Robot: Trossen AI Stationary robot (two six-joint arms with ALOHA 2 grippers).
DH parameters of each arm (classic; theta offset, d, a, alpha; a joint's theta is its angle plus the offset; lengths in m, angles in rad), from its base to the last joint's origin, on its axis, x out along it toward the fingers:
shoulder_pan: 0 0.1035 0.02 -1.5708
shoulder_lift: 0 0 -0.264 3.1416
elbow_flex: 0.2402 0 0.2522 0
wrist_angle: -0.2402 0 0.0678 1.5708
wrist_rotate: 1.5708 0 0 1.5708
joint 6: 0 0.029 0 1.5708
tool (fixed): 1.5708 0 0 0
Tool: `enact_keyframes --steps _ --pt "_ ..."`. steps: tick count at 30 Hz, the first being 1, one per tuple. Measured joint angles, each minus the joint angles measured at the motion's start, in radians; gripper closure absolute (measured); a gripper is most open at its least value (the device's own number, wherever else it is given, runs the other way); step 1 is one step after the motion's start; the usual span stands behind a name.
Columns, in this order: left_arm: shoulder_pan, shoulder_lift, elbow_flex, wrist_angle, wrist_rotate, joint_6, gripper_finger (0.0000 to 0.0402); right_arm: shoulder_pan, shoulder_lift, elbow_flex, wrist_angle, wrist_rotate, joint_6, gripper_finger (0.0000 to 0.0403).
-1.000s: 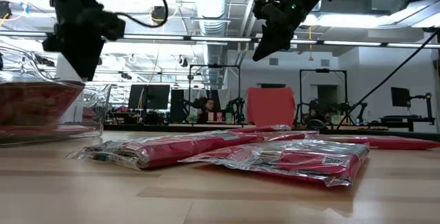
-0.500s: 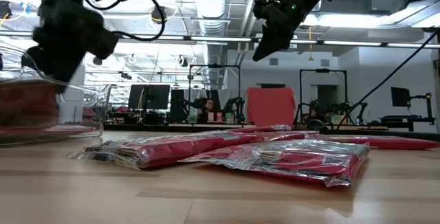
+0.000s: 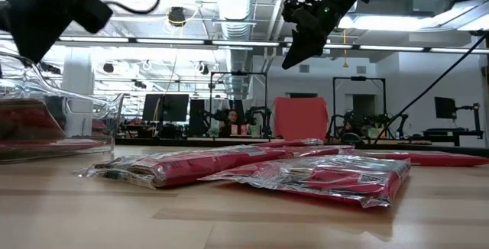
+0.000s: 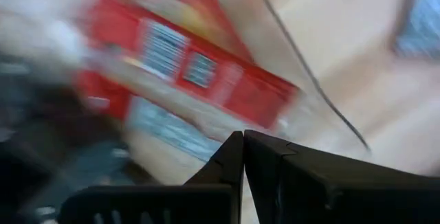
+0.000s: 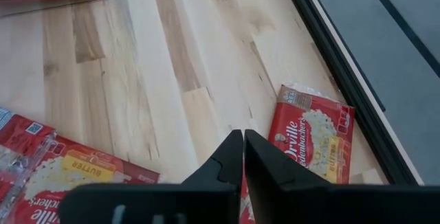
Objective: Sort popcorn bags into baskets
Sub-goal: Put the red popcorn bag into the transparent bin
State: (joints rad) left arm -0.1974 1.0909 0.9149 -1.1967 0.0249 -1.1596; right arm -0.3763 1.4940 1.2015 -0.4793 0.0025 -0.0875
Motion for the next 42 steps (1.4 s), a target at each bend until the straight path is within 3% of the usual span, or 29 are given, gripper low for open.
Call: enact_keyframes --steps 6,12,21,24,27,29,33,37,42 --pt "-0.007 -0.007 -0.082 -0.148 -0.065 -0.174 0.0401 0.0 0.0 0.0 0.001 0.0 -0.003 0.0378" --pt "0.002 -0.013 -0.205 -0.004 -0.095 -0.214 0.0401 -0.001 0.0 0.0 0.001 -0.001 -0.019 0.0379" --pt "0.014 0.007 -0.202 0.07 -0.158 -0.238 0.0401 -0.014 0.0 0.0 0.001 -0.002 -0.018 0.0369" --pt "0.006 0.007 -0.138 0.117 -0.244 -0.227 0.0401 -0.013 0.0 0.0 0.001 -0.002 -0.018 0.0374" --pt "0.022 0.008 -0.054 0.135 -0.334 -0.128 0.0401 -0.013 0.0 0.0 0.001 -0.002 -0.018 0.0379" --pt "0.047 0.007 -0.001 0.212 -0.338 0.027 0.0401 -0.013 0.0 0.0 0.001 -0.002 -0.018 0.0381" --pt "0.109 0.012 0.061 0.415 -0.249 0.343 0.0402 -0.013 0.0 0.0 -0.003 -0.007 -0.018 0.0375" --pt "0.189 0.054 0.096 0.53 -0.264 0.47 0.0392 -0.014 0.0 0.0 -0.057 -0.117 0.01 0.0358" --pt "0.273 0.153 0.095 0.61 -0.079 0.528 0.033 0.014 -0.001 -0.079 -0.098 -0.209 0.089 0.0317"
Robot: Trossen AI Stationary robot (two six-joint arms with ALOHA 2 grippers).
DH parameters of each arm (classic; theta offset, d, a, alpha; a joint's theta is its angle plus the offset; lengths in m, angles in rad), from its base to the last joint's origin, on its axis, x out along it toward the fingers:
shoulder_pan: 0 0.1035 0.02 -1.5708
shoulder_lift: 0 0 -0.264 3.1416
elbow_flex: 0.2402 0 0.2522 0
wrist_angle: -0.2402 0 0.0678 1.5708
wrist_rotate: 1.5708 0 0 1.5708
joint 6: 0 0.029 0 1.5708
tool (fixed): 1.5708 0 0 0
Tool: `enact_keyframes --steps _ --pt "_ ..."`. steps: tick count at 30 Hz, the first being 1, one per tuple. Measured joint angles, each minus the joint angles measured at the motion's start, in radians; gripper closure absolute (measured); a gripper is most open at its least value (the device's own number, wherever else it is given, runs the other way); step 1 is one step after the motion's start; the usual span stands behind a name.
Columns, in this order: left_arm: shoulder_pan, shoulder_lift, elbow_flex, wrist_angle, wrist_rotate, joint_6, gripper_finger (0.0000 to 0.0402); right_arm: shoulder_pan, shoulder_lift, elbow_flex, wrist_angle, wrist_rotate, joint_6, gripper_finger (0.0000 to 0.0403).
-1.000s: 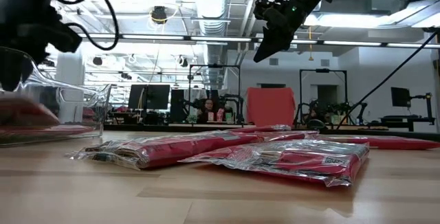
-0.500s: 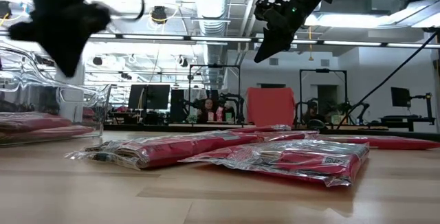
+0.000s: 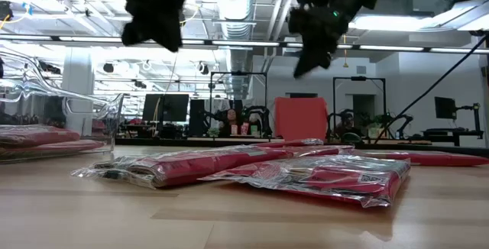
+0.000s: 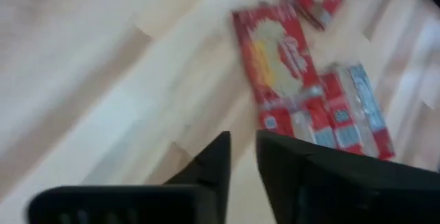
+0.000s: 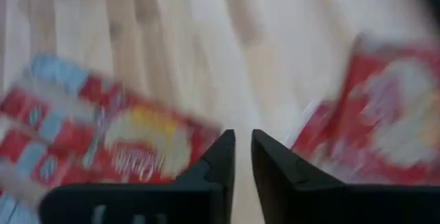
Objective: Sort popcorn bags into baskets
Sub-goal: Put the red popcorn bag into the transparent bin
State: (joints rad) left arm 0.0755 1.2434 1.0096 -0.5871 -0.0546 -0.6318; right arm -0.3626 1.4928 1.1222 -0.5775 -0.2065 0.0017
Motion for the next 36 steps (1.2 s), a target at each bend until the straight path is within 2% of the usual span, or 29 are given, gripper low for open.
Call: enact_keyframes --steps 3,7,10,12,15,17,20,25,27,30,33,36 --pt "0.008 0.09 0.0 0.119 0.073 0.02 0.0281 0.005 0.002 -0.085 0.022 -0.038 0.034 0.0276" --pt "0.017 0.23 0.0 0.309 0.182 0.013 0.0227 0.002 0.002 -0.206 0.152 -0.093 0.109 0.0211" --pt "0.017 0.336 0.0 0.386 0.282 -0.026 0.021 0.013 0.001 -0.261 0.226 -0.105 0.133 0.018" --pt "0.009 0.393 0.0 0.416 0.333 -0.054 0.021 0.048 0.001 -0.291 0.241 -0.106 0.101 0.0179" --pt "-0.009 0.449 0.0 0.467 0.366 -0.101 0.0218 0.129 0.001 -0.326 0.283 -0.1 0.024 0.0203" --pt "-0.015 0.459 -0.001 0.479 0.373 -0.121 0.0227 0.183 0.001 -0.359 0.336 -0.048 0.0 0.0232" --pt "-0.017 0.453 0.0 0.481 0.357 -0.14 0.0241 0.233 0.001 -0.387 0.423 0.05 -0.01 0.0291" --pt "-0.009 0.439 0.0 0.459 0.364 -0.15 0.0263 0.244 0.0 -0.43 0.527 0.071 0.028 0.0385" --pt "-0.008 0.439 0.001 0.453 0.362 -0.14 0.027 0.243 0.0 -0.439 0.539 0.076 0.055 0.0392" --pt "-0.004 0.438 0.0 0.445 0.364 -0.126 0.0276 0.244 0.003 -0.44 0.535 0.078 0.077 0.0376" --pt "-0.004 0.438 0.0 0.441 0.364 -0.121 0.028 0.253 0.065 -0.439 0.575 0.083 0.091 0.0372" --pt "-0.004 0.438 0.0 0.44 0.375 -0.115 0.028 0.27 0.128 -0.439 0.623 0.081 0.124 0.0384"
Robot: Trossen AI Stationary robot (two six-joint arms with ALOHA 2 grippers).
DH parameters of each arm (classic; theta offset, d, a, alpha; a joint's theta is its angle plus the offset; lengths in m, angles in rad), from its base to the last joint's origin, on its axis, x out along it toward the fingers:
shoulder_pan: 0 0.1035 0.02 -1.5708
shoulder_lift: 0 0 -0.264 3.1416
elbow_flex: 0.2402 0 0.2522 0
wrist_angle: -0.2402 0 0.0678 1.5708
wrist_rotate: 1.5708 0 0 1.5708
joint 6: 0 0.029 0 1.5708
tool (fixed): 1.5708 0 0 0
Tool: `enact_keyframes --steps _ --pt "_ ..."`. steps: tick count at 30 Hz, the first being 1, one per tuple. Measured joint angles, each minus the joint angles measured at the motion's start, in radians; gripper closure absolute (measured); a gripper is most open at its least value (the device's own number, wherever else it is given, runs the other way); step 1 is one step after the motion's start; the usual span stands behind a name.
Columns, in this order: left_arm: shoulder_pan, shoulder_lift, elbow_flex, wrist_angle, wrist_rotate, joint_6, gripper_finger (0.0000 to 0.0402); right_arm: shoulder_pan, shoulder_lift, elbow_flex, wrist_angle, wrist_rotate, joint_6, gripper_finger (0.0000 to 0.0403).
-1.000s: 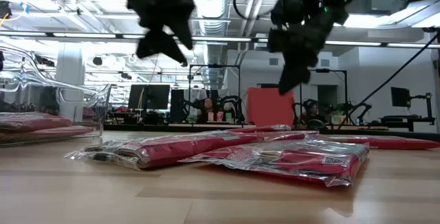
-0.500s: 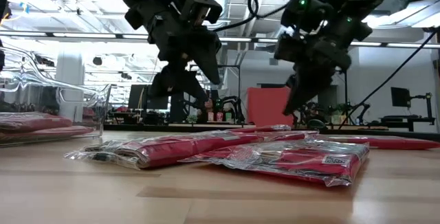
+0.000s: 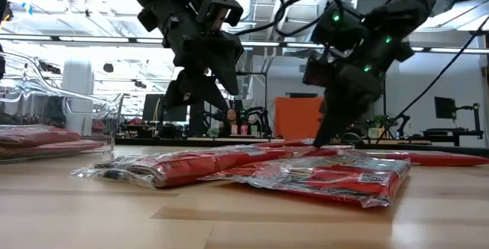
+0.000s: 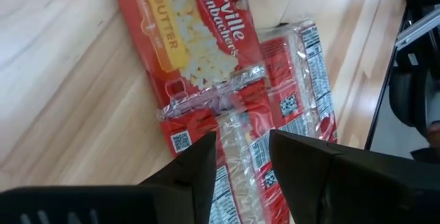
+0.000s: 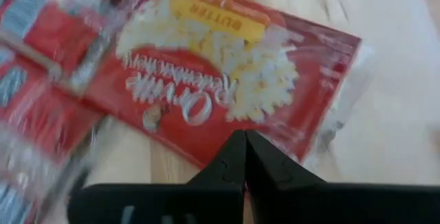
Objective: Sort popcorn bags into baskets
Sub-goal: Put the red popcorn bag into the transparent bin
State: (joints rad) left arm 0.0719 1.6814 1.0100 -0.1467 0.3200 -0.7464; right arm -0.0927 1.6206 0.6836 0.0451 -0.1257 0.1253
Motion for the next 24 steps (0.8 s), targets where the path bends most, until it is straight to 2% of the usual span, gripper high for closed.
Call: enact_keyframes --steps 5,10,14,19,22,24 --pt "0.002 0.0 0.0 -0.005 0.01 0.03 0.0281 0.014 0.067 0.016 0.056 0.04 0.02 0.0392" --pt "0.027 0.0 0.0 -0.047 -0.032 0.05 0.0281 -0.061 0.102 0.061 0.048 0.106 0.026 0.0368" --pt "0.052 0.0 0.0 -0.059 -0.126 0.053 0.0281 -0.145 0.121 0.092 0.037 0.105 0.028 0.0363" --pt "0.08 0.004 0.0 -0.05 -0.277 0.031 0.0281 -0.203 0.12 0.095 0.04 0.102 0.023 0.0379" --pt "0.122 0.023 0.001 0.008 -0.267 0.024 0.0273 -0.22 0.12 0.095 0.042 0.084 0.001 0.0386" --pt "0.155 0.048 0.001 0.041 -0.216 0.016 0.0262 -0.225 0.12 0.095 0.046 0.075 -0.001 0.0386"
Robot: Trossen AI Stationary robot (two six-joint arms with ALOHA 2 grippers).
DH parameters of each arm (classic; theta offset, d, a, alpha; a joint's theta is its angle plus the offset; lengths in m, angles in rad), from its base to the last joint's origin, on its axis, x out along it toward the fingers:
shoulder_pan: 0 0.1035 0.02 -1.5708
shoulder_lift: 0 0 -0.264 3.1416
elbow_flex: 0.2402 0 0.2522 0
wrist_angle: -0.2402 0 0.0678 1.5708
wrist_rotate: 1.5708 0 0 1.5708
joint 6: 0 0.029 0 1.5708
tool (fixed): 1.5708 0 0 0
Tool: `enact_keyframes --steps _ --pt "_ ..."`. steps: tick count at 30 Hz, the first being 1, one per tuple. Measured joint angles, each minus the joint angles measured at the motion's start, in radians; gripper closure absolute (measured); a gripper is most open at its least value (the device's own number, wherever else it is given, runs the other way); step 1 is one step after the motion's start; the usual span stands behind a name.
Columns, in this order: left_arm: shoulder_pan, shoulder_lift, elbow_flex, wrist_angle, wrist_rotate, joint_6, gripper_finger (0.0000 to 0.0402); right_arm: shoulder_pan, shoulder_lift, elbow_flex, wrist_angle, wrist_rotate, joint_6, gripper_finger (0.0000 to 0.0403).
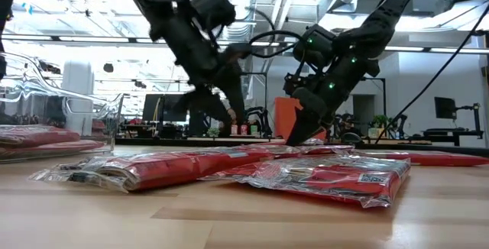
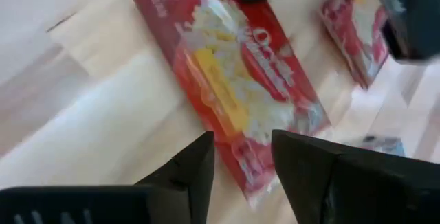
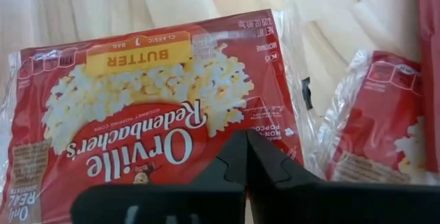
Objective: Sort popcorn bags into baskets
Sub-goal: Put the red popcorn bag into the transparent bin
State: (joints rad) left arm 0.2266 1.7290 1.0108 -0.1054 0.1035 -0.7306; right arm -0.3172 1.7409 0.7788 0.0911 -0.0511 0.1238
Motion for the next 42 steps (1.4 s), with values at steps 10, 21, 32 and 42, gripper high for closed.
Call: enact_keyframes --steps 10,21,32,42 --pt "0.051 0.129 0.0 0.09 0.083 -0.067 0.014 0.005 -0.054 -0.002 -0.023 0.0 0.057 0.0367" --pt "0.038 0.184 0.001 0.244 0.136 -0.156 0.0091 0.112 -0.062 0.0 -0.089 0.033 0.089 0.0382" --pt "0.033 0.188 -0.001 0.261 0.143 -0.184 0.0095 0.134 0.044 0.002 0.027 0.035 0.089 0.038" --pt "0.027 0.192 -0.002 0.244 0.144 -0.225 0.0222 0.119 0.038 0.0 0.043 0.029 0.089 0.0367"
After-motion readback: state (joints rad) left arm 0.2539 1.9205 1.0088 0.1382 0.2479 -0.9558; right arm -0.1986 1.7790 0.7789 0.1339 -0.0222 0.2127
